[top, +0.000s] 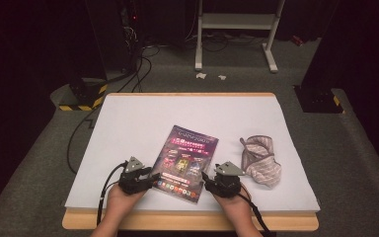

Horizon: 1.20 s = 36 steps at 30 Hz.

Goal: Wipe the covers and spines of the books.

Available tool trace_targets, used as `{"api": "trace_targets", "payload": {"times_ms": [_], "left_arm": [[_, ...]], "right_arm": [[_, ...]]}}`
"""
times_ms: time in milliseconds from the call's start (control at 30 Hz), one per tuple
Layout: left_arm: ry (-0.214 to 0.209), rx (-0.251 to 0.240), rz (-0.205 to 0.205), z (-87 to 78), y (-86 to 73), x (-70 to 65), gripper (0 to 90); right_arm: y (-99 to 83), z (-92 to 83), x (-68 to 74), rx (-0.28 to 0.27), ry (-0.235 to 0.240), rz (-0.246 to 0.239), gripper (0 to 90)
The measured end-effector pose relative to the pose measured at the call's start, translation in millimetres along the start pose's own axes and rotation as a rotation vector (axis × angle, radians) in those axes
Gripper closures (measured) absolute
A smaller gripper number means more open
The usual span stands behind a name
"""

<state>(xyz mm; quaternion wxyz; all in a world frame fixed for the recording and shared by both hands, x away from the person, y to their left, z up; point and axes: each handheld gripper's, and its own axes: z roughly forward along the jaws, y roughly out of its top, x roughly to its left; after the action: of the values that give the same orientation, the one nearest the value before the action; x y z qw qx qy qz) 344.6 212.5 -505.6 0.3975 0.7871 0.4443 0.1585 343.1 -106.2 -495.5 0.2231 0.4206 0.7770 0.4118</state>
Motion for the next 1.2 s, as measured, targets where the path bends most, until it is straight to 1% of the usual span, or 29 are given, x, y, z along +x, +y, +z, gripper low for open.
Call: {"api": "trace_targets", "payload": {"times_ms": [33, 100, 200, 267, 300, 333, 400, 433, 467, 500, 567, 600, 700, 800, 900, 1067, 1167, 1200], "left_arm": [[-0.002, 0.002, -0.002, 0.0, 0.0, -0.7, 53.9], [-0.015, 0.004, 0.008, 0.3, -0.2, -4.1, 53.6], [-0.043, 0.007, 0.021, 2.2, -0.3, -12.9, 53.6], [-0.067, 0.011, 0.044, 3.9, 0.2, -21.0, 53.7], [-0.088, 0.013, 0.055, 5.2, 0.4, -26.6, 53.7], [-0.099, 0.013, 0.059, 6.0, 0.3, -30.3, 53.7], [-0.13, 0.017, 0.088, 8.0, 0.4, -40.1, 53.8], [-0.145, 0.014, 0.077, 8.9, 0.0, -44.2, 54.0], [-0.16, 0.017, 0.092, 9.6, 0.1, -47.0, 54.1], [-0.164, 0.019, 0.109, 10.0, 0.3, -48.9, 54.3], [-0.158, 0.011, 0.116, 10.6, 0.1, -51.9, 54.3], [-0.159, 0.015, 0.117, 10.3, 0.2, -51.4, 54.4], [-0.163, 0.013, 0.109, 10.8, 0.0, -49.7, 54.9], [-0.157, 0.012, 0.112, 10.7, 0.0, -50.6, 55.2], [-0.157, 0.012, 0.109, 10.8, 0.0, -50.4, 55.7], [-0.15, 0.008, 0.098, 11.4, 0.3, -49.9, 58.3], [-0.13, 0.004, 0.089, 11.0, 1.1, -45.9, 60.2], [-0.125, 0.004, 0.074, 10.6, 0.9, -44.2, 60.6]], "right_arm": [[-0.1, 0.1, -1.4, 0.002, 0.0, 0.008, 39.7], [-0.6, 0.8, -4.3, 0.006, -0.006, 0.014, 39.7], [-1.4, 1.1, -8.8, 0.014, -0.015, 0.031, 39.7], [-1.8, 1.2, -12.2, 0.019, -0.024, 0.036, 39.7], [-1.9, 1.2, -13.1, 0.021, -0.026, 0.04, 39.7], [-2.1, 1.1, -15.0, 0.027, -0.03, 0.044, 39.7], [-2.4, 1.2, -17.7, 0.036, -0.033, 0.052, 39.7], [-2.7, 1.2, -19.8, 0.041, -0.033, 0.058, 39.7], [-2.8, 1.1, -20.8, 0.045, -0.035, 0.061, 39.7], [-3.1, 1.1, -21.8, 0.052, -0.035, 0.069, 39.7], [-3.6, 1.5, -24.2, 0.066, -0.036, 0.075, 39.7], [-4.0, 1.9, -25.4, 0.077, -0.035, 0.081, 39.6], [-5.8, 5.5, -29.2, 0.12, -0.026, 0.097, 39.0], [-6.3, 6.5, -30.8, 0.127, -0.013, 0.117, 39.8], [-6.6, 7.8, -31.1, 0.135, 0.023, 0.143, 41.4], [-6.4, 8.3, -27.9, 0.136, 0.005, 0.144, 41.3], [-5.0, 10.8, -23.5, 0.132, -0.02, 0.15, 41.7], [-4.3, 12.2, -22.0, 0.13, -0.02, 0.148, 41.7]]}}
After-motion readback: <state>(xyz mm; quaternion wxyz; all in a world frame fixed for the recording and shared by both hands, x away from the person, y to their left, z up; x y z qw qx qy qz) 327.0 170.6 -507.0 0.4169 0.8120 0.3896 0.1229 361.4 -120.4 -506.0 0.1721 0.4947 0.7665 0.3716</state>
